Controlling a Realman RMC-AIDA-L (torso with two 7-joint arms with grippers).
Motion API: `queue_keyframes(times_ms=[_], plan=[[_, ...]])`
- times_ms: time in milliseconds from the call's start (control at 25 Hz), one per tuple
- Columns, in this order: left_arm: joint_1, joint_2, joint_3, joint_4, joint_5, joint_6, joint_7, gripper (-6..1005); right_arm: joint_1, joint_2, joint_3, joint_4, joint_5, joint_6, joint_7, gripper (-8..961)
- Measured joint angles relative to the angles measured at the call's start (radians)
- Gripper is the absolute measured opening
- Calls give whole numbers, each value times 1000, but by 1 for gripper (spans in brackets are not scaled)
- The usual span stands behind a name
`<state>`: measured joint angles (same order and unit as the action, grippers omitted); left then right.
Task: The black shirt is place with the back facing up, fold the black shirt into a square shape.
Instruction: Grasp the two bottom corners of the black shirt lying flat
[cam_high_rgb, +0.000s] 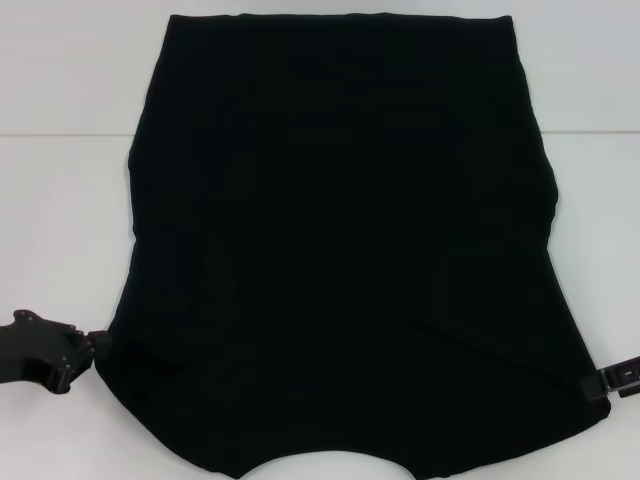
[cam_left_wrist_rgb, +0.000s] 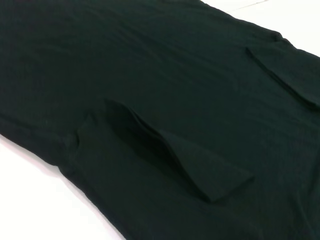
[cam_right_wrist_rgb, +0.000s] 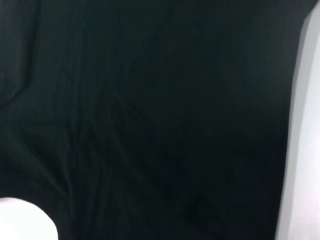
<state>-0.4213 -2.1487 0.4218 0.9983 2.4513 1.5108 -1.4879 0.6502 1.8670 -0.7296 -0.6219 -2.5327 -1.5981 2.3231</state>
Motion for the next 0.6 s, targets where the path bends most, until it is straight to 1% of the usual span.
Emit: queue_keyframes(times_ms=[600], plan=[[-4,6,0,-3,0,-1,0,1,-1,9,-7,9,-3,17,1,790]])
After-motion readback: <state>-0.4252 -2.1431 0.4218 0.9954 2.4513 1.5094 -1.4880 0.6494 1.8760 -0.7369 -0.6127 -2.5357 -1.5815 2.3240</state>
